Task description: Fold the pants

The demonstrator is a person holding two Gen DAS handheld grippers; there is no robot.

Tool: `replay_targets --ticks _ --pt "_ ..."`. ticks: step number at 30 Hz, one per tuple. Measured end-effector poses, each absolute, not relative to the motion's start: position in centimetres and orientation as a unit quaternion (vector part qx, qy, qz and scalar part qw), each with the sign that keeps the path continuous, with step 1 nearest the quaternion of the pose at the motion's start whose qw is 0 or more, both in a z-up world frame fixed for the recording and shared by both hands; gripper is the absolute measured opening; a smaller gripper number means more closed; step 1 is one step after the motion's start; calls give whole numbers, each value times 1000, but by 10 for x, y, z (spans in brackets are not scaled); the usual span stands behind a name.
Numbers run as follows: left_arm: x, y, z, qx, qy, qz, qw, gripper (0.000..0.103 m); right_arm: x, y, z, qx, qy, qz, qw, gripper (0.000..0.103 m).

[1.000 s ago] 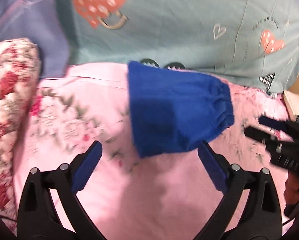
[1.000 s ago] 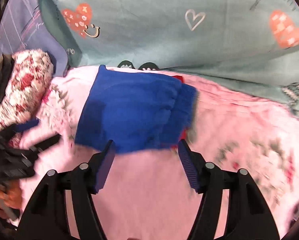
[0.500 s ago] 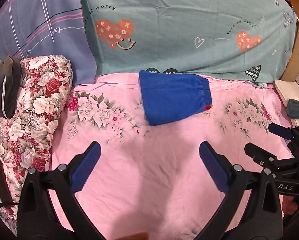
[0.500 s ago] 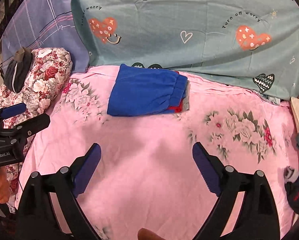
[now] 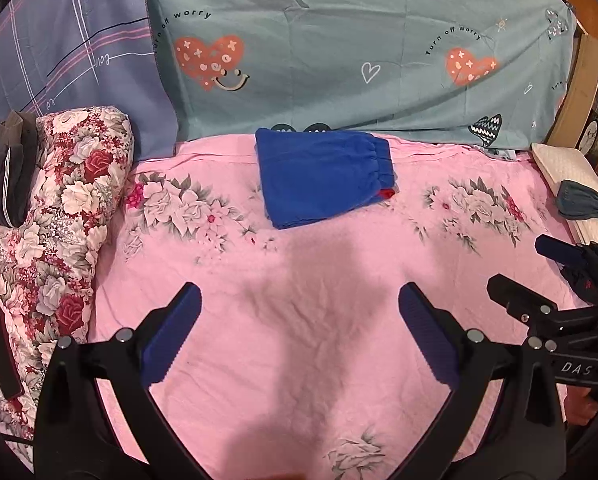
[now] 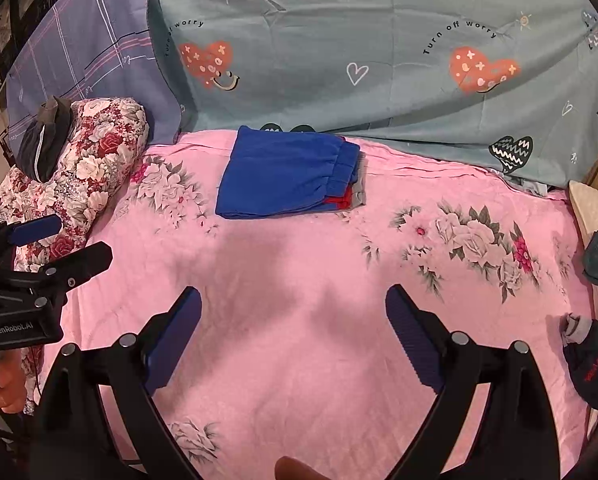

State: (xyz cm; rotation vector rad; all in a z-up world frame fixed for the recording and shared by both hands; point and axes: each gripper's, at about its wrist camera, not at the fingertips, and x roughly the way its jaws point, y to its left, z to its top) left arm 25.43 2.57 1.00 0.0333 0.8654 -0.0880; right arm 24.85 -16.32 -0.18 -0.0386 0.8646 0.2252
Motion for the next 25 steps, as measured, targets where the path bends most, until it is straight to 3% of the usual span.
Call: replay_targets --ticks 25 --pt "250 19 15 27 406 -42 913 100 246 -172 1 -14 418 108 902 93"
